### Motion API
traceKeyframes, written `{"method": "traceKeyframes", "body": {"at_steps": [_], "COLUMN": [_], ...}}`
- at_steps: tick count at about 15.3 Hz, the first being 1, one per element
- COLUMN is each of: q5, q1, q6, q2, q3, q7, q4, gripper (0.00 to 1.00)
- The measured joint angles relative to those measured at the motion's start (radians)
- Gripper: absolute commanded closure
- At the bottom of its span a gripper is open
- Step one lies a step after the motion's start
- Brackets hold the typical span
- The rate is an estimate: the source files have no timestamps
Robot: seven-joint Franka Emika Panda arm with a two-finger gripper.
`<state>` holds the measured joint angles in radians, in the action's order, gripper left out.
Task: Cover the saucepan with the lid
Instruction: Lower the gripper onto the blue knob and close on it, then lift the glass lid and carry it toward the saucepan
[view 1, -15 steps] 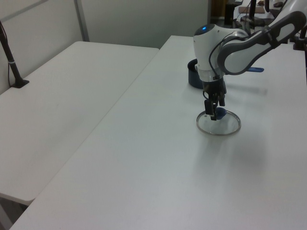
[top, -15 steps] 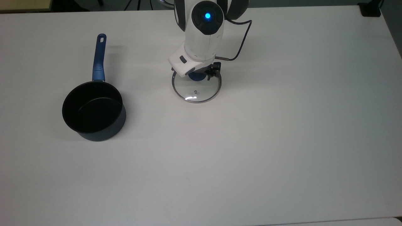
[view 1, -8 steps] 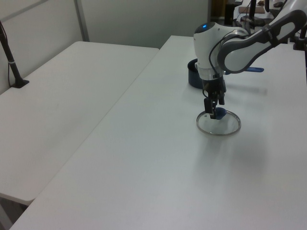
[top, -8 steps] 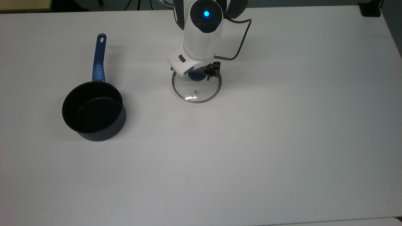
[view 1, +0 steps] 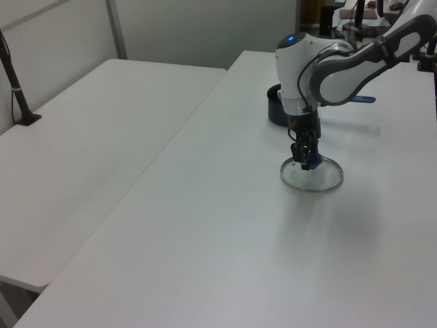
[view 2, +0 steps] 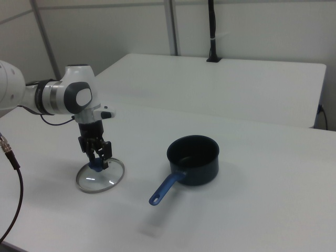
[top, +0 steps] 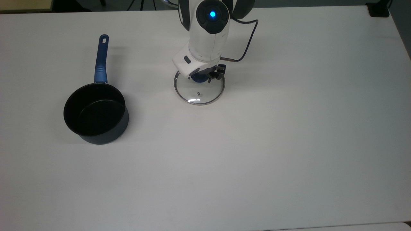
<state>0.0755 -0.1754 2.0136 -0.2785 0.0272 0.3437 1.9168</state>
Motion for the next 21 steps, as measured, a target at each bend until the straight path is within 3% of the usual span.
{"method": "traceKeyframes", "body": {"at_steps": [11, 15, 21], "q5": [0.0, 0.001, 0.001], "q1": [0.008, 0.045, 0.104], "q6": [-0.048, -0.161, -0.211], "q2": [0.034, 0.072, 0.076], "q3": [-0.001, -0.008, -0.041], "q7": [0.014, 0.014, 0.016], "q4": [-0.025, -0.113, -0.221], "gripper": [0.65, 0.65, 0.65]}}
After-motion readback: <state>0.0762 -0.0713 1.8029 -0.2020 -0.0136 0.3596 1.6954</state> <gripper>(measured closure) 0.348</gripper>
